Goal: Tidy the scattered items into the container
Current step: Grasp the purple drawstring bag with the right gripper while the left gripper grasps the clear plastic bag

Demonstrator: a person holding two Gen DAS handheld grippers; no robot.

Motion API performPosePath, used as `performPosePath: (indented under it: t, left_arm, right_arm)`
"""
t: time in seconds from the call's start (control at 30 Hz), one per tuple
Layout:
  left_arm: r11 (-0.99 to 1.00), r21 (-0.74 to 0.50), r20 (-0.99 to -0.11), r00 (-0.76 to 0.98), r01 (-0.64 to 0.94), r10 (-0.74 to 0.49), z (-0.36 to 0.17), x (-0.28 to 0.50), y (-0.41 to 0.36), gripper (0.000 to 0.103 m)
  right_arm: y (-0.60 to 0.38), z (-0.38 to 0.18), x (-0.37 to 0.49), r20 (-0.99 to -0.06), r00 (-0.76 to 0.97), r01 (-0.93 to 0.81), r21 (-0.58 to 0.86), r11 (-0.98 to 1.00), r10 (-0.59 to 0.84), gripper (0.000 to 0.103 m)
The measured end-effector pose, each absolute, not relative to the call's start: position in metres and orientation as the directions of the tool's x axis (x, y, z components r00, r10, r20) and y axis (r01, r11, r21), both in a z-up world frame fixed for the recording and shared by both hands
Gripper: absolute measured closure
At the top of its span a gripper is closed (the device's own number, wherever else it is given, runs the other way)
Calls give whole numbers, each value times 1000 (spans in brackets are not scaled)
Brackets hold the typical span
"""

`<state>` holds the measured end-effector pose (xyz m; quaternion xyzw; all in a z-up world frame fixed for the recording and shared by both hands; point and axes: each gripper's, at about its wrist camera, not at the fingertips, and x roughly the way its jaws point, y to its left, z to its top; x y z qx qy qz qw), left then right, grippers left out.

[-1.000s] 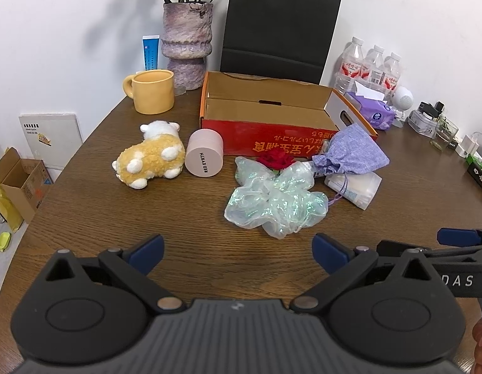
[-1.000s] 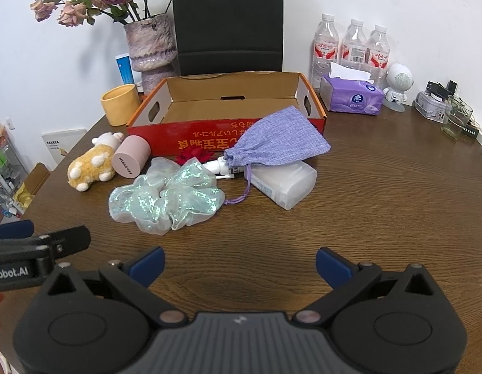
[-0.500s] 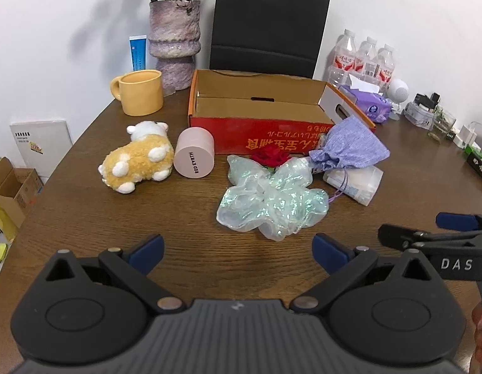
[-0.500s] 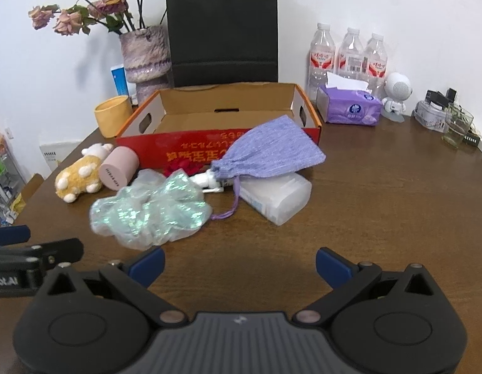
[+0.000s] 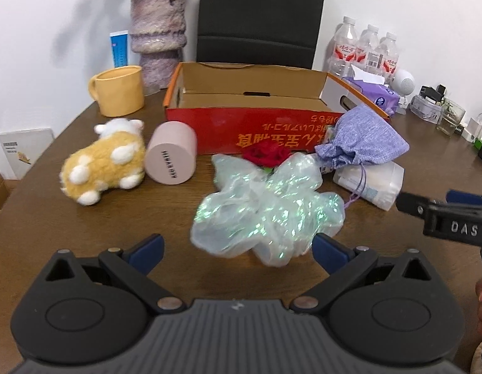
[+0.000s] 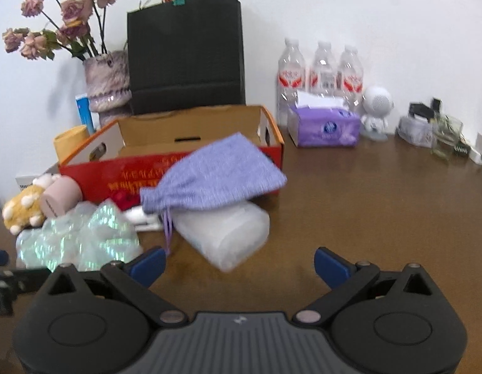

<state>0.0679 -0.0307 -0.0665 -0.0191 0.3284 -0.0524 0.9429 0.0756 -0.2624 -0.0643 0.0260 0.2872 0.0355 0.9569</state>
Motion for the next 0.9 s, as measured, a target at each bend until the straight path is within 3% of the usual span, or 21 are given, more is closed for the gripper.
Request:
performPosePath:
  t: [0.2, 0.5, 0.73, 0.83, 0.9]
  left_arm:
    - [992, -90, -624, 772, 89, -126, -76, 88, -37, 0]
    - [986, -126, -655, 737, 107, -163, -84, 112, -33, 2]
    - [983, -135, -652, 736, 123, -182, -88, 121, -32, 11]
    - [984, -121, -640, 747, 133, -180, -88, 121, -36, 17]
    - [984, -111, -629, 757, 140, -178, -89, 119, -39, 21]
  right_arm:
    - [-263, -61, 105, -504, 858, -48, 113, 992, 99, 2]
    - [-289, -76, 140, -531, 829, -22, 285, 958, 177, 1]
    - [-298, -86, 157, -515, 827, -11, 385, 923, 225, 4]
    - [-300, -88, 163, -507, 830, 1, 416, 909, 232, 13]
    - [-301, -91, 166, -504, 831, 5, 430, 903, 236, 29]
